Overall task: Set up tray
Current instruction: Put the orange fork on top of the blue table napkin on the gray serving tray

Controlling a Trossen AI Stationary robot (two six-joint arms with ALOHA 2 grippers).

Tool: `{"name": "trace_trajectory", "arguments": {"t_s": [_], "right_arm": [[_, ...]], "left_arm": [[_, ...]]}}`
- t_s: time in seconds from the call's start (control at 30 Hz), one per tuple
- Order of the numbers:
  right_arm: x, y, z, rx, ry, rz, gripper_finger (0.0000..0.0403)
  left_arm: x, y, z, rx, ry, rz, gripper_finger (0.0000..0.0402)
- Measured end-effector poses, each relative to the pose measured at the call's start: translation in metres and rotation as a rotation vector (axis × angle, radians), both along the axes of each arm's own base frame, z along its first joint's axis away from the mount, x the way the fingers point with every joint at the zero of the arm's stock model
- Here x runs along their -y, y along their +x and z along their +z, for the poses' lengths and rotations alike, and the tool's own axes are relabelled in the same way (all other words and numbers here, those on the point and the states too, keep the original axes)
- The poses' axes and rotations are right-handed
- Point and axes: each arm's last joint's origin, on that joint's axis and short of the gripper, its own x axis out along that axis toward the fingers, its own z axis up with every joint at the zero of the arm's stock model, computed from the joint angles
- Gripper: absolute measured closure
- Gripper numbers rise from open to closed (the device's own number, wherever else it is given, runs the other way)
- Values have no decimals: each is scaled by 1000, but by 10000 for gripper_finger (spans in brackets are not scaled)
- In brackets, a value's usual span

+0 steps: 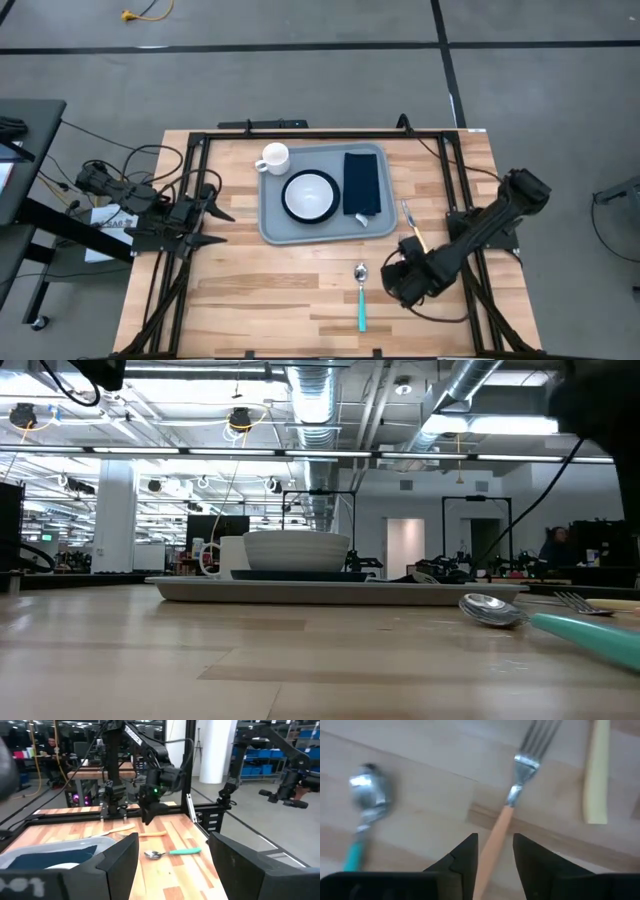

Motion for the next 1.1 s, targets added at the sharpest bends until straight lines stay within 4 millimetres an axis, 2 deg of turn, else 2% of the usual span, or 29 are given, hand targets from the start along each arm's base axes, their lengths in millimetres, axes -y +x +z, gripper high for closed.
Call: {"name": "trace_trajectory", "arguments": {"t_s": [0.13,0.33,0.43,0.63,0.8,1.1], "right_arm": [[7,4,-17,-61,-40,-32,256],[17,15,-22,-81,-24,-8,194],[23,20,-27,-93,-16,1,180],[40,17,-43,-154,32,-4,190],[49,17,-60,-107,94,-6,206],[52,14,-63,-141,119,-2,221]], "left_arm": [[0,0,0,0,-1,8,171],[0,0,0,-1,0,7,171],[0,0,0,-5,-1,7,171],[1,0,-1,-22,-33,-25,171],[1,0,-1,-26,-50,-36,171],[1,0,-1,-33,-72,-35,171]]}}
